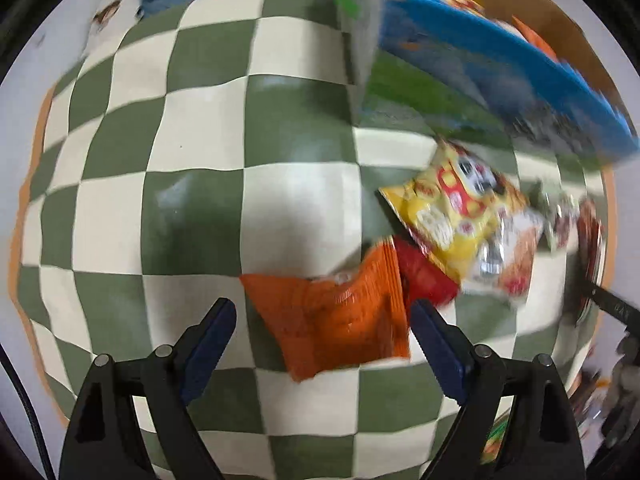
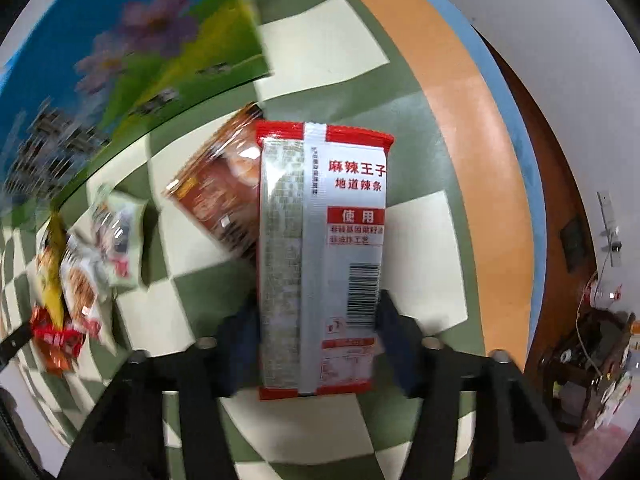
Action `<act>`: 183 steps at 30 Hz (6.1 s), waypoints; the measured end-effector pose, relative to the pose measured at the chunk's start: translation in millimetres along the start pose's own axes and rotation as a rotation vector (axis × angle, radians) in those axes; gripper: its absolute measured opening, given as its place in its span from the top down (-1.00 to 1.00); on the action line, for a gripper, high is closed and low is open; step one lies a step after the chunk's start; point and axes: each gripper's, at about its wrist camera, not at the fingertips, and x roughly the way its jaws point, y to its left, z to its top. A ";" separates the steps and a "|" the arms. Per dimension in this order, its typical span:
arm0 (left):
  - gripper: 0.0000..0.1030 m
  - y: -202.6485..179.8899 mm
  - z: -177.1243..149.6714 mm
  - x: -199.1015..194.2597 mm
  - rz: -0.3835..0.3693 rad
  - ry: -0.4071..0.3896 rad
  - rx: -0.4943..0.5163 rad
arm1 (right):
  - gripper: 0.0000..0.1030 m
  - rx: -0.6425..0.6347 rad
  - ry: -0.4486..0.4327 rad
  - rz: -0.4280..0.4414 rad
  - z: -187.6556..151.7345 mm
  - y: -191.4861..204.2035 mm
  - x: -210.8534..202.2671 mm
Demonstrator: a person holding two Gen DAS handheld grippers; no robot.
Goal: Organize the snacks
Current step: 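Grasp the orange-red packet with left tool while right tool grasps red-white spicy strip pack, then lower both packets into the cardboard box and open both tools, then grasp the white oat-cookie bag with left tool while right tool grasps watermelon candy bag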
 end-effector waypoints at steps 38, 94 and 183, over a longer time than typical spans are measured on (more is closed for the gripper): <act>-0.15 -21.8 -110.4 49.8 -0.159 0.142 -0.110 | 0.01 -0.180 0.142 0.082 -33.1 71.3 8.5; 0.09 -73.0 237.0 -34.2 -0.109 0.059 -0.060 | 0.17 -0.214 -0.099 0.064 236.5 128.6 -108.9; -0.99 -46.9 -86.6 -33.2 0.184 -0.117 -0.019 | -0.06 -0.475 0.162 0.008 -159.1 103.8 -4.8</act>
